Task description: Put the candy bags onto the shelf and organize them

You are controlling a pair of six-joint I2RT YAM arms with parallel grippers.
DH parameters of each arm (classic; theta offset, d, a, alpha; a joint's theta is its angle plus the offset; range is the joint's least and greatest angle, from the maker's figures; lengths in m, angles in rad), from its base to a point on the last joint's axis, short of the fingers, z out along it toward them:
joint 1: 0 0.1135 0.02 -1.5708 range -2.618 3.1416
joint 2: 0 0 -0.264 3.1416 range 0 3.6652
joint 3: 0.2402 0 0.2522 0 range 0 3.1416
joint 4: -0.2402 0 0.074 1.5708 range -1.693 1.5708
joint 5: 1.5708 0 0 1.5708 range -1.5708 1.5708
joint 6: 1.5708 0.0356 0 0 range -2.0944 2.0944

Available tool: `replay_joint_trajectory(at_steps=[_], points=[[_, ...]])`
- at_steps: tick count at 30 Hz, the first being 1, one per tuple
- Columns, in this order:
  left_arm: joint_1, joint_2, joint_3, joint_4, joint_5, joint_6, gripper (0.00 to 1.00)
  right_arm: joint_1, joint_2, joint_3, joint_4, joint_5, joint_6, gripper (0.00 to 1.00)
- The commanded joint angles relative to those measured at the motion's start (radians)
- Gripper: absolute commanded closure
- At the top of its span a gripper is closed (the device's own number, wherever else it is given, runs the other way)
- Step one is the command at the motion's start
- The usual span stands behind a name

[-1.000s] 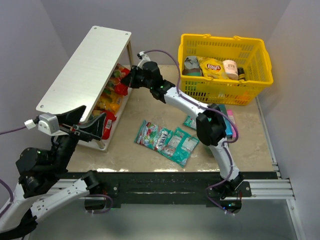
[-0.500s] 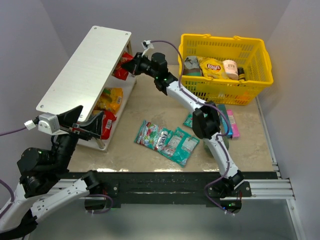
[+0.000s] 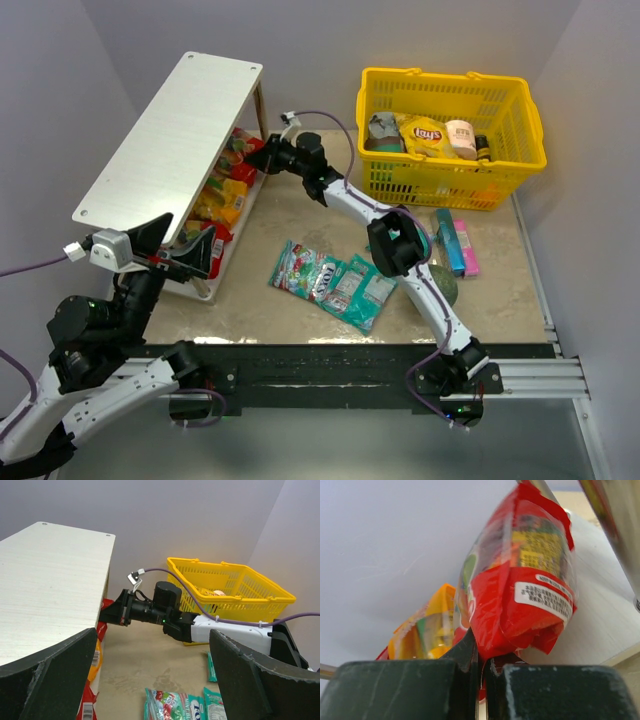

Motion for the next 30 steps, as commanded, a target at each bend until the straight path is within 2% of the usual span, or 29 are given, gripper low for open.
replay_joint_trajectory(at_steps=[1,2,3,5,6,8,9,12,14,17,21,30], points=[[0.006,-0.006,-0.014,0.049,0.002,0.019,0.0,0.006,-0.022,0.098,0.164,-0.01,0.019,0.97],[0.006,-0.006,-0.018,0.049,0.0,0.019,0.01,0.009,-0.022,0.096,0.16,-0.005,0.016,0.93],[0.006,-0.006,-0.018,0.049,0.0,0.02,0.0,0.011,-0.022,0.093,0.152,0.004,0.007,0.81],[0.006,-0.002,-0.02,0.049,-0.001,0.022,0.0,0.012,-0.028,0.077,0.143,0.022,-0.002,0.67],[0.006,-0.002,-0.02,0.049,-0.003,0.022,0.0,0.012,-0.028,0.075,0.135,0.032,-0.005,0.51],[0.006,-0.006,-0.023,0.049,-0.004,0.022,0.0,0.011,-0.041,0.063,0.106,0.055,-0.013,0.34],[0.006,-0.006,-0.023,0.051,-0.004,0.022,0.0,0.011,-0.05,0.057,0.094,0.062,-0.016,0.32],[0.006,-0.01,-0.023,0.051,-0.004,0.019,0.01,0.009,-0.126,-0.041,0.057,0.11,-0.016,0.28],[0.006,-0.015,-0.026,0.051,-0.003,0.017,0.0,0.009,-0.209,-0.159,0.043,0.144,-0.016,0.27],[0.008,-0.024,-0.032,0.054,0.002,0.014,0.0,0.011,-0.271,-0.233,-0.023,0.208,-0.01,0.27],[0.008,-0.025,-0.034,0.054,0.003,0.013,0.0,0.009,-0.269,-0.22,-0.119,0.268,0.015,0.3],[0.008,-0.042,-0.041,0.052,-0.004,0.005,0.0,0.022,-0.197,-0.151,-0.205,0.3,0.041,0.42]])
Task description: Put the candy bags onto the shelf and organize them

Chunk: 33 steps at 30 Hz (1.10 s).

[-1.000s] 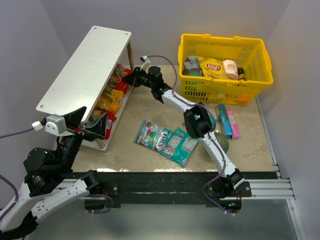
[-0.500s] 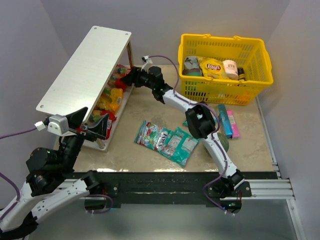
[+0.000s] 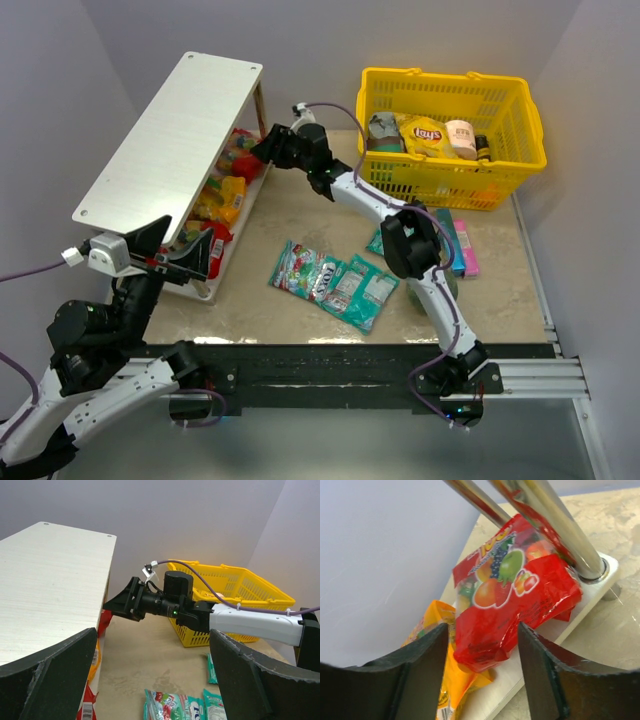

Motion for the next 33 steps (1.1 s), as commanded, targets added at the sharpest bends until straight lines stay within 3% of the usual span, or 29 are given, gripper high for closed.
replay_joint_trajectory(at_steps=[1,4,10,18,22,24,30,33], points=[[0.004,-0.011,-0.01,0.035,-0.005,0.008,0.0,0.013,0.035,0.058,-0.046,0.055,0.013,0.45],[0.004,-0.006,-0.013,0.035,-0.008,0.013,0.0,0.013,0.065,0.074,-0.056,0.069,0.011,0.54],[0.006,-0.003,-0.019,0.036,-0.016,0.022,0.01,0.013,0.133,0.121,-0.084,0.091,0.005,0.62],[0.007,0.005,-0.022,0.038,-0.022,0.025,0.01,0.013,0.171,0.198,-0.115,0.112,-0.009,0.63],[0.007,0.005,-0.022,0.038,-0.022,0.025,0.0,0.014,0.102,0.137,-0.08,0.156,-0.027,0.62],[0.009,0.003,-0.02,0.038,-0.02,0.024,0.0,0.014,0.056,0.085,-0.06,0.167,-0.036,0.6],[0.012,-0.006,-0.023,0.041,-0.017,0.022,0.0,0.034,-0.128,-0.137,-0.023,0.29,-0.053,0.43],[0.012,-0.005,-0.025,0.041,-0.014,0.019,0.0,0.048,-0.163,-0.161,-0.044,0.322,-0.044,0.36]])
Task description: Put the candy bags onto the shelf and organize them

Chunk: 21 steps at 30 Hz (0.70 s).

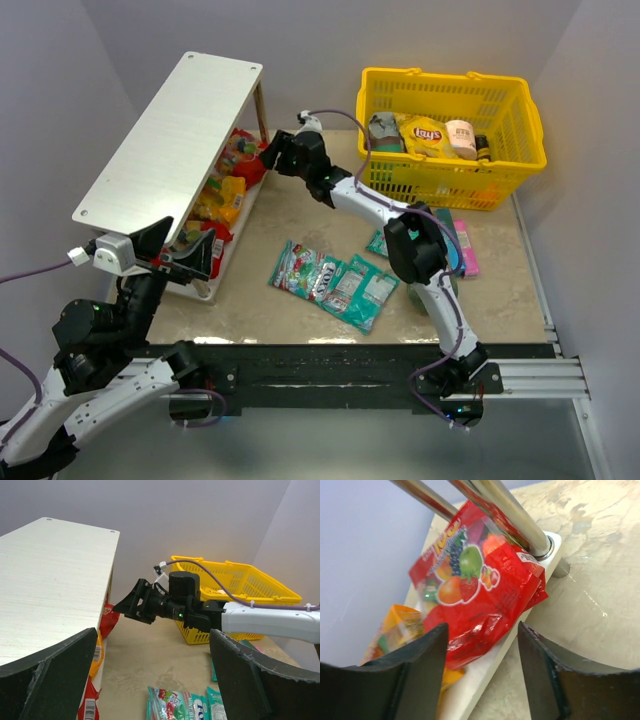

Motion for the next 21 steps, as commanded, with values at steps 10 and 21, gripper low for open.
replay_joint_trajectory(at_steps=[10,21], points=[[0.013,-0.005,-0.005,0.042,-0.006,0.014,0.0,0.034,-0.029,-0.011,-0.105,0.059,0.228,0.27],[0.013,-0.016,-0.01,0.039,-0.015,0.012,0.0,0.047,0.081,0.066,-0.044,0.016,0.332,0.36]])
